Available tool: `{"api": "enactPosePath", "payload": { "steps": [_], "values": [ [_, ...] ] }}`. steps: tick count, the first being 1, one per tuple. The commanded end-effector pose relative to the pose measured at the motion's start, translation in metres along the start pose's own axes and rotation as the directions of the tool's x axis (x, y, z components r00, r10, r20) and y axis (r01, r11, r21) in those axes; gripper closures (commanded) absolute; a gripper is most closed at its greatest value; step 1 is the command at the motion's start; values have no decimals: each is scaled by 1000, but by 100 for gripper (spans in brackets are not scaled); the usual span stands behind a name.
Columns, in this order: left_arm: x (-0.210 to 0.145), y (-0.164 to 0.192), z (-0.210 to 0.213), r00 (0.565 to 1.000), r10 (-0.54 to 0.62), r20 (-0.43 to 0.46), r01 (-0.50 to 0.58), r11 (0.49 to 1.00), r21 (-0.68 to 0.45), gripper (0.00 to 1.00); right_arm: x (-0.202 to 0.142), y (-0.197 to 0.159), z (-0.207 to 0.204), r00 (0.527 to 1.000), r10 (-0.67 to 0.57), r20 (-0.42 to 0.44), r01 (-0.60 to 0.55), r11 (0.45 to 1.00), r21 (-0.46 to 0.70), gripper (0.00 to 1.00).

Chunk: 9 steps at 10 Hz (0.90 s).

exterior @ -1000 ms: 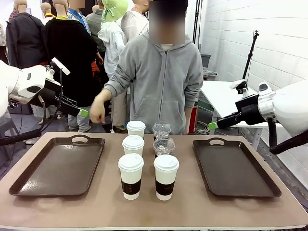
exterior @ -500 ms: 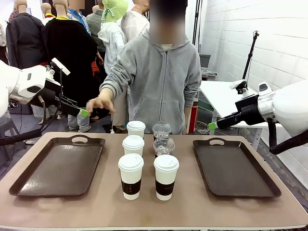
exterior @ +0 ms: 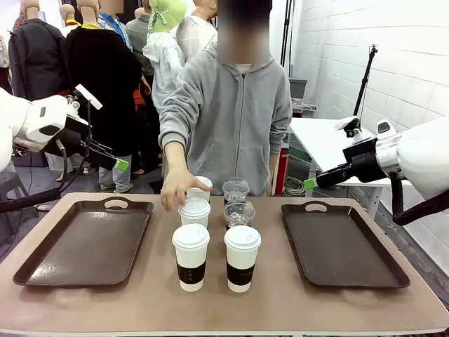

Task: Distribute the coffee onto the tray.
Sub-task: Pick up one iced Americano and place it on the right Handle tray.

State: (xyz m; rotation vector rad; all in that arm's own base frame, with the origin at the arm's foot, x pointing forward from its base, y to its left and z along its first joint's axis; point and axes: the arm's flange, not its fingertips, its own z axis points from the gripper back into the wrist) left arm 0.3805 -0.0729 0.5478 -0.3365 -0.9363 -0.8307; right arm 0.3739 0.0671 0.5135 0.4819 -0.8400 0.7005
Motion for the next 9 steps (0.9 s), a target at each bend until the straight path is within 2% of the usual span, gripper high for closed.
{"api": "enactPosePath", "payload": {
  "steps": [1, 9],
  "values": [
    [-1, 1, -1, 1000, 4, -2, -4, 1000, -2, 0, 0, 0, -1, 1000, -3, 3, 3, 1000, 7, 0],
    [-1, 1, -1, 1000, 4, -2, -4, 1000, -2, 0, 0, 0, -1, 1000, -3, 3, 3, 1000, 7, 0]
  ]
}}
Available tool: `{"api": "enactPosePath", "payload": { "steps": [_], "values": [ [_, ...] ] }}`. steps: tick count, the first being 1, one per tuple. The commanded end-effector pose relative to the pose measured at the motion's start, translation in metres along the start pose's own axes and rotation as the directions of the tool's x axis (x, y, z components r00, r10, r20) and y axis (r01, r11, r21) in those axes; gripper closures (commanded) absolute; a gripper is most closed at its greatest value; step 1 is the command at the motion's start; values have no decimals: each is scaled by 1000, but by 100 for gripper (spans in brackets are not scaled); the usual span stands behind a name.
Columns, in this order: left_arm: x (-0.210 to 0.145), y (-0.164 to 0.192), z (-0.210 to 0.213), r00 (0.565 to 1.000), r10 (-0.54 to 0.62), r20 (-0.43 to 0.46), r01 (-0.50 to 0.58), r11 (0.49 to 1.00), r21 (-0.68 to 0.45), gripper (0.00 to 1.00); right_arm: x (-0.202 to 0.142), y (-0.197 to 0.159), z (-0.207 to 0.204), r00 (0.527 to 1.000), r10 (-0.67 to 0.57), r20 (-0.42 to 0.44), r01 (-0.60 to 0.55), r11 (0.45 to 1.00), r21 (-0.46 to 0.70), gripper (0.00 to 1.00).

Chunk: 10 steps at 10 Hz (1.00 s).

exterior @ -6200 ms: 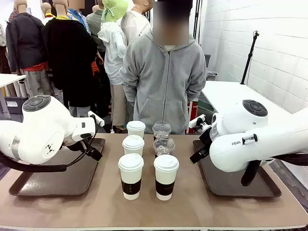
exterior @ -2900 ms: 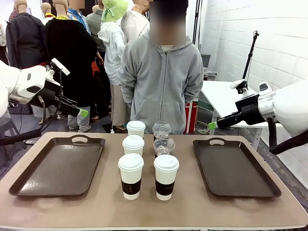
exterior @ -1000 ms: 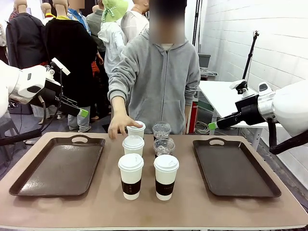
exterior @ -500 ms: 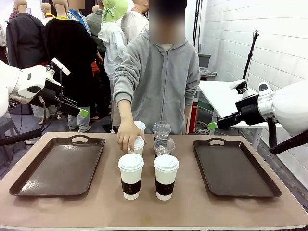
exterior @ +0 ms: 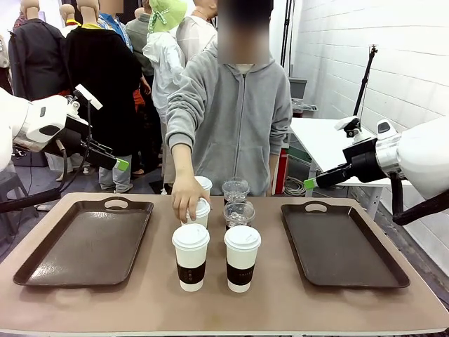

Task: Distribute the coffee onto the tray.
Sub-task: Pick up one iced Americano and place it on the right Handle tray.

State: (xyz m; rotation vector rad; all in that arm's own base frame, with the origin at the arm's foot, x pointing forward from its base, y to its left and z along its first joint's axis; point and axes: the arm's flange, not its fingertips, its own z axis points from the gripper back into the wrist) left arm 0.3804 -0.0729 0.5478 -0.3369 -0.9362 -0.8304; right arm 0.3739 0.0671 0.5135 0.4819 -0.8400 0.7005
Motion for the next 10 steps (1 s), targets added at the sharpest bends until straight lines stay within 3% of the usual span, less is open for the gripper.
{"api": "enactPosePath", "payload": {
  "steps": [1, 4, 10],
  "values": [
    [-1, 1, -1, 1000, 4, -3, -4, 1000, -2, 0, 0, 0, 0, 1000, 0, 0, 0, 1000, 0, 0],
    [-1, 1, -1, 1000, 4, -3, -4, 1000, -2, 0, 13, -25, -16, 999, 32, -25, -32, 999, 1, 0],
    [-1, 1, -1, 1000, 4, -3, -4, 1000, -2, 0, 30, -98, -82, 969, 225, 102, -241, 951, 191, 0]
  ]
}}
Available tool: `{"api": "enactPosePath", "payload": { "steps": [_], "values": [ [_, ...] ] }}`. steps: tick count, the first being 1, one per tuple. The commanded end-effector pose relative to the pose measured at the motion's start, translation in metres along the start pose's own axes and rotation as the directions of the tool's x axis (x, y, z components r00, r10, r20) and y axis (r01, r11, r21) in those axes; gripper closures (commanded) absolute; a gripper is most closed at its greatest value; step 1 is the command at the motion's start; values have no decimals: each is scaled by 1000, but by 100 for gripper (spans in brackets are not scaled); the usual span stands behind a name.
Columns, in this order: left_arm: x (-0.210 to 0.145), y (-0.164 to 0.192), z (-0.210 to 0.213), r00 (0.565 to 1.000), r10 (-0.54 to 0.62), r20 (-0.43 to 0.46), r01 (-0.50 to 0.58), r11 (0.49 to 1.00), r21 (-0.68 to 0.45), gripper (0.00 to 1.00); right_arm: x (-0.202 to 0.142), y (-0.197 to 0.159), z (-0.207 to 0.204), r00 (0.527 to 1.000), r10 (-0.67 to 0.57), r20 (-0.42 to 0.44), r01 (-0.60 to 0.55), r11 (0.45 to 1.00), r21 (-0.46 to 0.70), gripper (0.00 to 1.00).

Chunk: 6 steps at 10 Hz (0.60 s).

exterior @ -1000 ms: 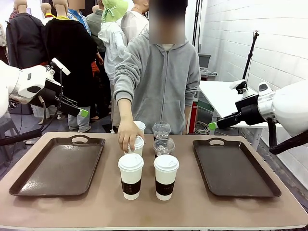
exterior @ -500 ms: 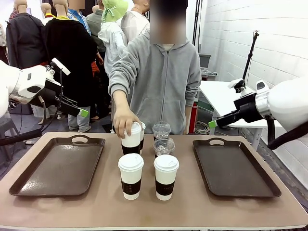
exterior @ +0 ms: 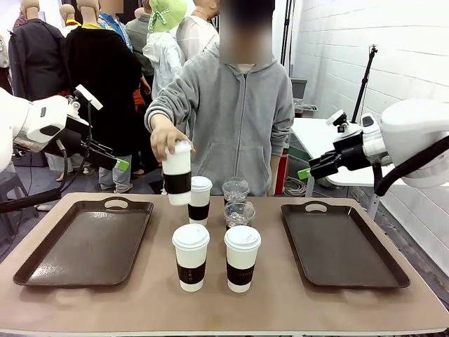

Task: Distribute the coffee onto the tray.
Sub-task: Pick up one iced Americano and place it on the right Handle tray.

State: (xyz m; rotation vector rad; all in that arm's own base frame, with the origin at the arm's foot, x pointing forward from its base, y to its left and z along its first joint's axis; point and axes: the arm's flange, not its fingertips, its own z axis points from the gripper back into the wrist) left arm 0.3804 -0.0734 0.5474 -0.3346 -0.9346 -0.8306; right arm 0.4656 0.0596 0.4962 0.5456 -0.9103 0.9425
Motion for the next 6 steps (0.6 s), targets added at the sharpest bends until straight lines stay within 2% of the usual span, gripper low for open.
{"api": "enactPosePath", "payload": {
  "steps": [1, 5, 6],
  "values": [
    [-1, 1, -1, 1000, 4, 0, -4, 1000, -3, 0, -5, -35, -35, 999, 44, 11, -45, 997, 63, 0],
    [-1, 1, -1, 1000, 4, 0, -4, 1000, -3, 0, -15, -46, -54, 996, 57, -74, -54, 998, 43, 0],
    [-1, 1, -1, 1000, 4, 0, -4, 1000, -3, 0, -13, -34, -38, 997, 66, -40, -63, 996, 56, 0]
  ]
}}
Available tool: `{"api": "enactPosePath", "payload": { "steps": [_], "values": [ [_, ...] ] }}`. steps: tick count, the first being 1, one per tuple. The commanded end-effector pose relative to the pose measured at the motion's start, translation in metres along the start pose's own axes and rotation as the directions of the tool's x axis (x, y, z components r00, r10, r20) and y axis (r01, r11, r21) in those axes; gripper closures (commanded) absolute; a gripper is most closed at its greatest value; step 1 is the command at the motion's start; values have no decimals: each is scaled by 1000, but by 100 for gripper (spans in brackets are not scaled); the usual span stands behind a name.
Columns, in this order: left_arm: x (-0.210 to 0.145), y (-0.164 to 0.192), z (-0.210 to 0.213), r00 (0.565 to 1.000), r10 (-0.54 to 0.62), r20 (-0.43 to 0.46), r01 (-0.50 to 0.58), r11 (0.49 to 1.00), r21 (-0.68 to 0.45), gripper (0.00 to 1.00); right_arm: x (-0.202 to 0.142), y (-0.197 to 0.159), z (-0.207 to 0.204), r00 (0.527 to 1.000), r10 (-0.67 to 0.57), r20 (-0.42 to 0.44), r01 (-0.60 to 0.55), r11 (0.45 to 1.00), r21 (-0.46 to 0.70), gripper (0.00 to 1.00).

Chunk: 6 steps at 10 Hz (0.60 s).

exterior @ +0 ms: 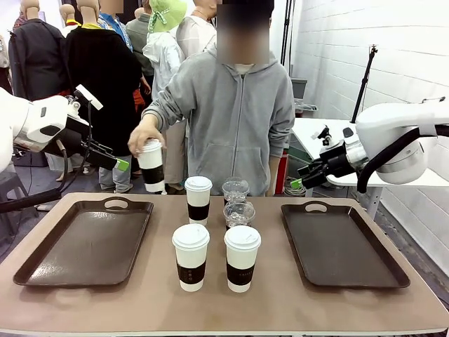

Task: Distribute the coffee onto the tray.
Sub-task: Pick up one iced Americano and place it on the right Handle tray.

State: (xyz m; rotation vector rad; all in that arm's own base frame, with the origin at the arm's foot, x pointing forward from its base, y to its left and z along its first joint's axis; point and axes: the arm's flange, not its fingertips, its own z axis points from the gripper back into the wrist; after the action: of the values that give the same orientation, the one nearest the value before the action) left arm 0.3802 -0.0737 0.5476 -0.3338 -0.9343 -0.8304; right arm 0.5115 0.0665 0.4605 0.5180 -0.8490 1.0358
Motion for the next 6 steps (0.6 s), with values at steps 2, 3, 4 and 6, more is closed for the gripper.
{"api": "enactPosePath", "payload": {
  "steps": [2, 3, 4, 6],
  "values": [
    [-1, 2, -1, 1000, 4, 0, -4, 1000, -4, 0, 2, 3, 6, 1000, 1, 30, -1, 1000, 11, 0],
    [-1, 2, -1, 1000, 4, 0, -4, 1000, -4, 0, 2, 3, 6, 1000, 1, 30, -1, 1000, 11, 0],
    [-1, 2, -1, 1000, 4, 0, -4, 1000, -4, 0, 2, 3, 6, 1000, 1, 30, -1, 1000, 11, 0],
    [-1, 2, -1, 1000, 4, 0, -4, 1000, -4, 0, 4, 1, 8, 1000, -2, 13, 2, 1000, 0, 0]
  ]
}}
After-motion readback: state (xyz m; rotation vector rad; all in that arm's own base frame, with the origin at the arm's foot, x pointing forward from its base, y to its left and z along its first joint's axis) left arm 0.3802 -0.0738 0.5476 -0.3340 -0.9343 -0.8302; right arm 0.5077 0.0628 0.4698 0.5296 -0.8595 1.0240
